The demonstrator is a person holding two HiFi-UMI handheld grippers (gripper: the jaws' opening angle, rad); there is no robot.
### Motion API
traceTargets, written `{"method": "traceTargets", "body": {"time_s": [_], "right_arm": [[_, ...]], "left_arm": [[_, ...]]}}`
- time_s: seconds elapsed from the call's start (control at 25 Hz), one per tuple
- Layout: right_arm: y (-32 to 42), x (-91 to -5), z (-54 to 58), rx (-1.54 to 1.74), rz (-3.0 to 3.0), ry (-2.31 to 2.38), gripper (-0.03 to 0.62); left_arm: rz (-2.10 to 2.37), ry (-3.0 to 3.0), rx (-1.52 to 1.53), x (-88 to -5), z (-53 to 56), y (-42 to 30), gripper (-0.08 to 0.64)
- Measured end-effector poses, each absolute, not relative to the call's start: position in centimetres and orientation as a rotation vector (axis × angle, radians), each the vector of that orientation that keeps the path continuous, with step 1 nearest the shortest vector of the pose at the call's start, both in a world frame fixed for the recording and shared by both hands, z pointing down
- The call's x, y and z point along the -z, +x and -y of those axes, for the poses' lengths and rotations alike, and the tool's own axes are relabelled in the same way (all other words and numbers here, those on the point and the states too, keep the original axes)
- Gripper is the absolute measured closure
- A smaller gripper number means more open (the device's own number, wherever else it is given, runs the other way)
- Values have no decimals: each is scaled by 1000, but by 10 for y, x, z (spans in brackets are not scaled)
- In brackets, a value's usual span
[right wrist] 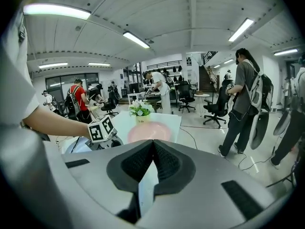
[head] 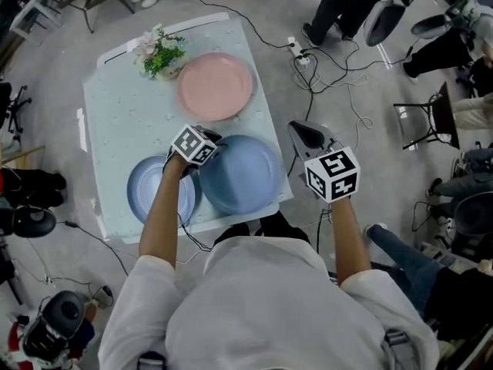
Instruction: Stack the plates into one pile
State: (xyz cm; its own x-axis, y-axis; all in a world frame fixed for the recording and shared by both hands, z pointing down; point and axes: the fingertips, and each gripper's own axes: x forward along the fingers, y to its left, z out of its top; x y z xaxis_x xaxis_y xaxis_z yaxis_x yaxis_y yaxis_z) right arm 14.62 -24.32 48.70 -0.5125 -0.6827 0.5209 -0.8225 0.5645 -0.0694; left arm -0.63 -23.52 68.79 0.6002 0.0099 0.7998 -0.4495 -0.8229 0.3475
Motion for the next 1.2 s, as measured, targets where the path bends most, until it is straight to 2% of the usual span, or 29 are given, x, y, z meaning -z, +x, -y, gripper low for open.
{"method": "traceTargets", "body": {"time_s": [0.2, 0.68, 0.92, 1.2], "right_arm": [[147, -494, 250, -446, 2357, 1195, 578], [125, -479, 256, -398, 2393, 1149, 578], [122, -467, 264, -389, 2423, 1139, 578], [116, -464, 282, -393, 2457, 1083, 578]], "left_arm": [[312, 2211, -1067, -692, 233, -3, 508], [441, 2121, -712, -648, 246, -15, 526], [668, 1984, -304, -611, 273, -45, 526], [1075, 1622, 260, -615, 317, -117, 525]]}}
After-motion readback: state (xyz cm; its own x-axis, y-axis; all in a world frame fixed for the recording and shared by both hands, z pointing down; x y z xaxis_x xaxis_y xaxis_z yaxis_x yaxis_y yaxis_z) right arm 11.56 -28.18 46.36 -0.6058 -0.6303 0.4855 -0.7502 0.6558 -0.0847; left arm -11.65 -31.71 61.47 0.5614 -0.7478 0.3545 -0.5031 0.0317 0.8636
